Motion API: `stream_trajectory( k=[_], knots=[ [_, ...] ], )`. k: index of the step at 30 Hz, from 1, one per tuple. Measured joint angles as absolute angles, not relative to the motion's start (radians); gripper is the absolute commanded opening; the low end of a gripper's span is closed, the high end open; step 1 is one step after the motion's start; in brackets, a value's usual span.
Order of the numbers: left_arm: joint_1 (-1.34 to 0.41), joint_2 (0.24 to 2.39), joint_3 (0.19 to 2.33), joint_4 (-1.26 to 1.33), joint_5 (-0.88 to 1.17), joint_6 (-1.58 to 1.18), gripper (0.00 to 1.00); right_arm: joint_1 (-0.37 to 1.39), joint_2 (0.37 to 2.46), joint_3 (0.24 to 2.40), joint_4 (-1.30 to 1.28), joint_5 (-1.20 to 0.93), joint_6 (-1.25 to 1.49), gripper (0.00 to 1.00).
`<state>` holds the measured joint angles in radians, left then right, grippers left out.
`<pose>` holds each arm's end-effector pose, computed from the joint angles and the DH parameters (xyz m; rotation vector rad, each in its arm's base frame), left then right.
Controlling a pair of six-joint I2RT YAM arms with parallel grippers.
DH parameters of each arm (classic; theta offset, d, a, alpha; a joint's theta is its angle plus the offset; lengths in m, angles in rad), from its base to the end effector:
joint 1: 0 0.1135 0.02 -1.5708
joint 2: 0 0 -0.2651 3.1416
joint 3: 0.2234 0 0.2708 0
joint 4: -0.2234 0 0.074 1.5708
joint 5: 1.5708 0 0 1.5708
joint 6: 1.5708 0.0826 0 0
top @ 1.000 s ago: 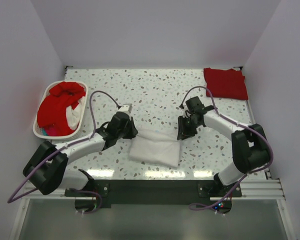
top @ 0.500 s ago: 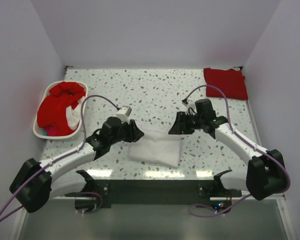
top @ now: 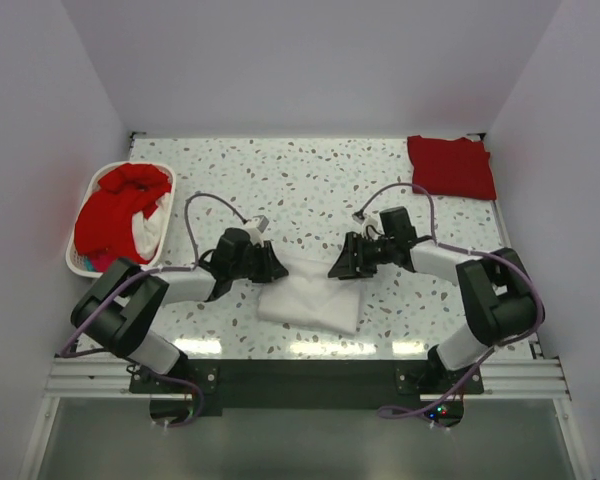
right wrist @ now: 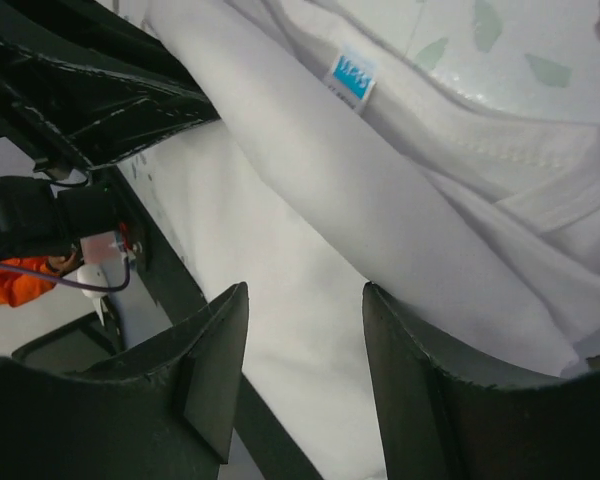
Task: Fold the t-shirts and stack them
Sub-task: Fold the tshirt
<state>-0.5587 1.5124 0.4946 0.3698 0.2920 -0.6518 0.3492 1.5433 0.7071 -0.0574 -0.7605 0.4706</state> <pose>0.2556 -0.1879 0.0925 0.0627 2.3711 -0.9553 0.2794 0.1623 0.1184 -0.2016 2.5425 1.2803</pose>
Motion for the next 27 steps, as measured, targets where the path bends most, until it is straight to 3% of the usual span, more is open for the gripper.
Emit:
stream_trajectory(
  k=[12,16,20,27],
  knots=[
    [-0.508,1.596,0.525,0.439,0.284,-0.692,0.25,0.211,1.780,0.798,0.111,-0.801,0.511,0.51],
    [-0.488,1.591,0.510,0.447,0.288,-0.711,0.30,0.181,1.796,0.806,0.165,-0.804,0.547,0.52],
    [-0.477,1.527,0.509,0.402,0.283,-0.724,0.36,0.168,1.742,0.797,0.173,-0.804,0.572,0.54],
    [-0.506,1.249,0.508,0.316,0.266,-0.749,0.38,0.186,1.439,0.673,0.186,-0.856,0.636,0.58]
  ],
)
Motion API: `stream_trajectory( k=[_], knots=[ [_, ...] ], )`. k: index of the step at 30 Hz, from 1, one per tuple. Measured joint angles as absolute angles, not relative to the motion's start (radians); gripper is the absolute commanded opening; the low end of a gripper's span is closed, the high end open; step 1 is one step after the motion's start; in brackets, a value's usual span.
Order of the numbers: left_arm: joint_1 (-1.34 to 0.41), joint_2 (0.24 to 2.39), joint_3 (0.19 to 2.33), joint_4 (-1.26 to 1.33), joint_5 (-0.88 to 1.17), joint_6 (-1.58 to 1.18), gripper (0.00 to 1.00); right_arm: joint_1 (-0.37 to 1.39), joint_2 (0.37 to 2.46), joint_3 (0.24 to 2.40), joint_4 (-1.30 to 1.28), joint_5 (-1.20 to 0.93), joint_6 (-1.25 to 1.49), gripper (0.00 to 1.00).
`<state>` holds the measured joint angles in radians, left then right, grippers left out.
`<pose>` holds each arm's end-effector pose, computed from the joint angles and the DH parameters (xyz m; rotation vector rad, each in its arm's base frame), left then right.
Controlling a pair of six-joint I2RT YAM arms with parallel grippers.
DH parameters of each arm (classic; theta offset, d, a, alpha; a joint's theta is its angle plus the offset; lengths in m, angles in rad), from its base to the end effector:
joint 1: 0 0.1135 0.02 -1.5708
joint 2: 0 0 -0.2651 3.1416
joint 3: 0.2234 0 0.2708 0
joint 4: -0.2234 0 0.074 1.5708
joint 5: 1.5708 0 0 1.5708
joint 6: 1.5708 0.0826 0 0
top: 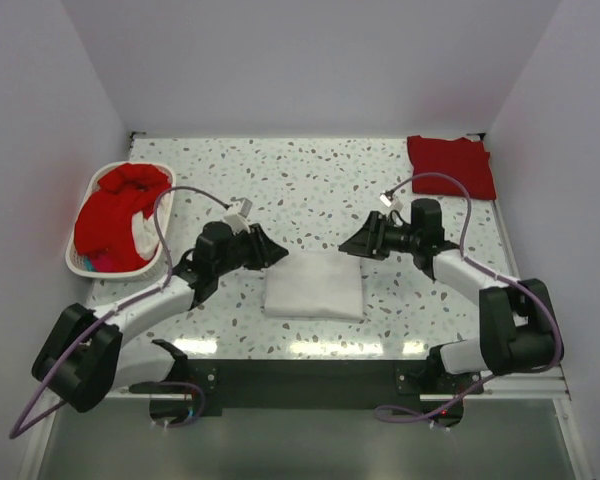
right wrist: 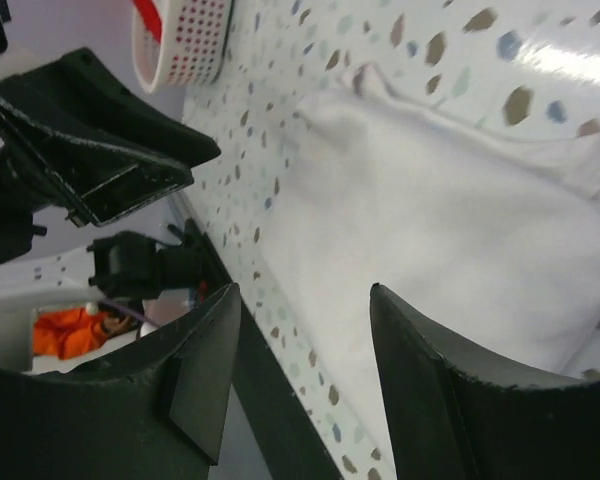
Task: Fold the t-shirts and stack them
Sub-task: Fold the tshirt
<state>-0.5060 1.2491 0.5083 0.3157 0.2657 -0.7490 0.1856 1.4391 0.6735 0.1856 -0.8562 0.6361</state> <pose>0.2620 -0.1700 0.1677 -0.0762 2.1441 -1.0407 0.3072 0.1212 0.1663 -0.0370 2.2434 1.3815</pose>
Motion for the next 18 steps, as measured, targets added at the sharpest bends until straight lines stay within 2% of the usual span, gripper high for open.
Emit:
stream_trajectory(
  k=[7,13,18],
  knots=[
    [-0.663,1.165,0.414,0.303,0.270,-0.816,0.33,0.269,1.310,0.450,0.273,-0.942,0.727,0.60],
    [-0.670,1.189,0.224,0.300,0.270,-0.909,0.27,0.255,1.430,0.297,0.346,-0.942,0.744,0.56],
    [-0.663,1.158,0.176,0.307,0.260,-0.972,0.25,0.228,1.477,0.279,0.357,-0.960,0.725,0.57]
  ],
)
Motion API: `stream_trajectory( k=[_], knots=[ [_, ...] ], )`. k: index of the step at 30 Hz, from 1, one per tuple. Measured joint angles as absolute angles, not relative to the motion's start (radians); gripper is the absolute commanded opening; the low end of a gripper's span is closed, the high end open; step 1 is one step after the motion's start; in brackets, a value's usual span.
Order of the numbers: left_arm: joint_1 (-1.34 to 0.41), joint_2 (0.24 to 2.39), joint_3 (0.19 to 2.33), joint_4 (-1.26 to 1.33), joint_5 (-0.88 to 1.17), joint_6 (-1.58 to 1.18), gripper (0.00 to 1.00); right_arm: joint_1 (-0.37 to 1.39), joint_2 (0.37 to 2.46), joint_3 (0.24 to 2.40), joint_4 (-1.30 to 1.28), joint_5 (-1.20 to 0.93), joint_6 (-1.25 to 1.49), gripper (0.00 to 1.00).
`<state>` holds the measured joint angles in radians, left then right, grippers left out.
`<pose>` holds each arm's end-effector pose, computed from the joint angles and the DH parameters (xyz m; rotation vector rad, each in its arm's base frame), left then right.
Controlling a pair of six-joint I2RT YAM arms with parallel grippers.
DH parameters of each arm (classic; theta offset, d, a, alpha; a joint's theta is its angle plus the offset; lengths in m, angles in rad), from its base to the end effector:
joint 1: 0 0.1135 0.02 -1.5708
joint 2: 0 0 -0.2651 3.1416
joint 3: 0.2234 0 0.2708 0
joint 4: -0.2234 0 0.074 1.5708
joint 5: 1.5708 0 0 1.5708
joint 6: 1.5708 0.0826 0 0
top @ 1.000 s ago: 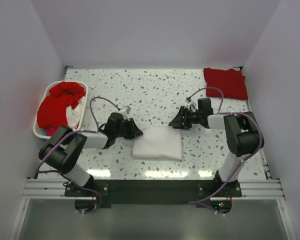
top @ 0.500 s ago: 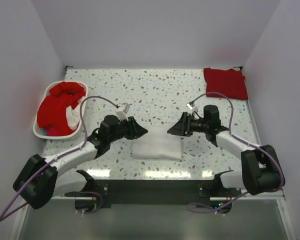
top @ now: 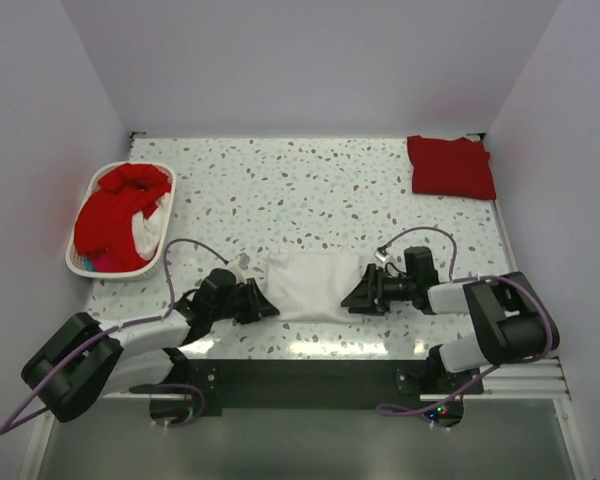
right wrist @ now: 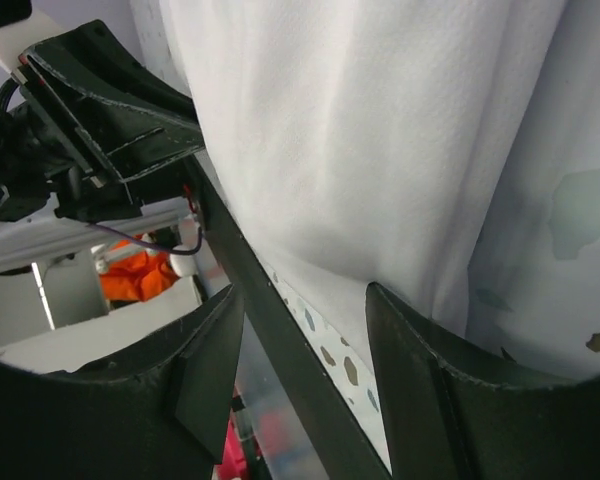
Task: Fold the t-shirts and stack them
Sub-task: Fold the tshirt
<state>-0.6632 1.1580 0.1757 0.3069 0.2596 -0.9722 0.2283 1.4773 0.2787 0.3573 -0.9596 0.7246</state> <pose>0.1683 -0.1584 0.0738 -0.2287 2.4818 -1.0935 0.2069 0.1175 0.0628 0.1311 2.5187 1.5771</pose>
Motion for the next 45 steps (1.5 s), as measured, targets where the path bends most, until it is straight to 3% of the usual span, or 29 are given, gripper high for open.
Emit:
stream_trajectory(
  k=[7,13,20,26,28,33,38,45],
  knots=[
    [-0.661,0.900,0.176,0.096,0.170,-0.976,0.42,0.248,1.194,0.360,0.128,-0.884,0.661,0.71],
    [-0.661,0.782,0.246,-0.067,0.093,-0.954,0.53,0.460,1.144,0.377,0.346,-0.855,0.855,0.76],
    [-0.661,0.755,0.289,-0.159,0.034,-0.938,0.66,0.711,1.415,0.416,0.633,-0.754,0.999,0.80],
    [-0.661,0.725,0.290,-0.210,-0.009,-0.928,0.71,0.725,1.883,0.425,1.075,-0.764,1.176,0.76],
    [-0.661,0.722,0.290,-0.219,-0.016,-0.924,0.71,0.726,1.992,0.431,1.260,-0.773,1.265,0.81],
    [-0.661,0.742,0.311,-0.232,-0.030,-0.909,0.70,0.725,2.072,0.430,1.486,-0.765,1.405,0.85],
    [-0.661,0.829,0.367,-0.213,-0.032,-0.886,0.68,0.726,1.927,0.411,1.322,-0.713,1.325,0.85],
    [-0.656,0.974,0.459,-0.130,-0.031,-0.845,0.63,0.702,1.586,0.582,0.743,-0.619,1.060,0.88]
  ],
)
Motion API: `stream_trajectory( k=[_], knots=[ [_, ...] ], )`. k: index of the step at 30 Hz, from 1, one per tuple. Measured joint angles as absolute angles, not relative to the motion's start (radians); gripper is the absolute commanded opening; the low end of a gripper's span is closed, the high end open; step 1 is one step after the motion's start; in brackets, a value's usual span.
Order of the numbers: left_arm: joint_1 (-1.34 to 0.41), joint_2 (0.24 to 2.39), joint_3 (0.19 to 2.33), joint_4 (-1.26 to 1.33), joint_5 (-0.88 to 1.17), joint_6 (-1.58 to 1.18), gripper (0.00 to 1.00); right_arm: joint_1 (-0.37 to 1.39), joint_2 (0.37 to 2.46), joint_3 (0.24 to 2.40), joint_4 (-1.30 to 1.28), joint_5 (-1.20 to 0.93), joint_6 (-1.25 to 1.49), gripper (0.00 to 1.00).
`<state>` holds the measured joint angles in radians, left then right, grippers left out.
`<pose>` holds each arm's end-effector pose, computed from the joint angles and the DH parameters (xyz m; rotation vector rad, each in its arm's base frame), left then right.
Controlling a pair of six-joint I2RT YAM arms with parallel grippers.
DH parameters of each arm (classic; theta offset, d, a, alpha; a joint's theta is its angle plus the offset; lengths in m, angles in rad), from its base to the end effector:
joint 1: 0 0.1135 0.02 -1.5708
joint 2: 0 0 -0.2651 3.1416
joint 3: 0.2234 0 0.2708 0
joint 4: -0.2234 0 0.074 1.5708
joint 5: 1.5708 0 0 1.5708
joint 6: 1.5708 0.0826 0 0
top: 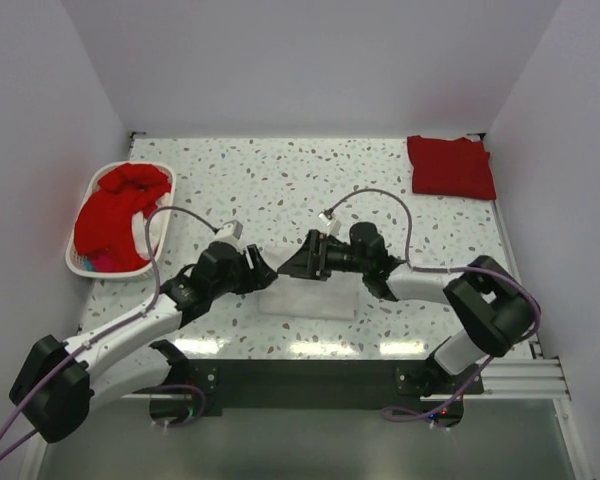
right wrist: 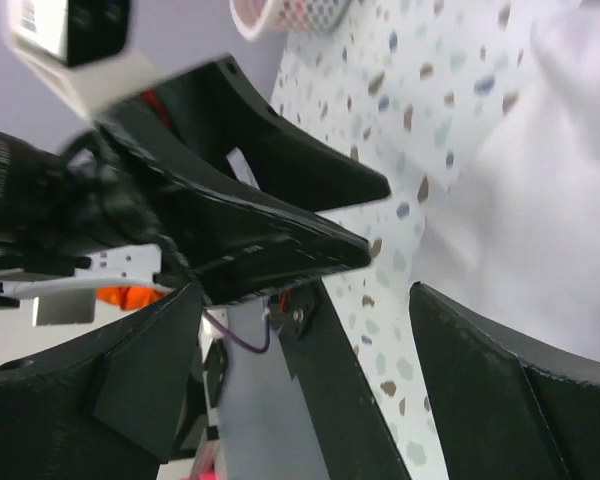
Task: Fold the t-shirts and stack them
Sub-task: Fold the tshirt
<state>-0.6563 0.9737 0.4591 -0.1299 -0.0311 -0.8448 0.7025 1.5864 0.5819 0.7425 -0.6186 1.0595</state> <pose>0.2040 -0.1539 0.1609 -0.2375 2.3206 -0.7680 0.2384 0.2646 0.1513 -0.1358 2.1914 1.6956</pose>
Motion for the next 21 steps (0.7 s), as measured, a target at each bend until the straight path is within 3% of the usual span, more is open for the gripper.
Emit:
stream_trajectory(
  k=[8,21],
  knots=[
    [-0.584,1.209,0.523,0.070,0.016,-0.809,0.35,0.451,1.531,0.665,0.537,-0.627,0.917,0.79],
    [-0.457,1.542,0.556,0.293,0.129,-0.809,0.21,0.187,1.814,0.624,0.604,-0.764,0.873,0.65]
  ],
)
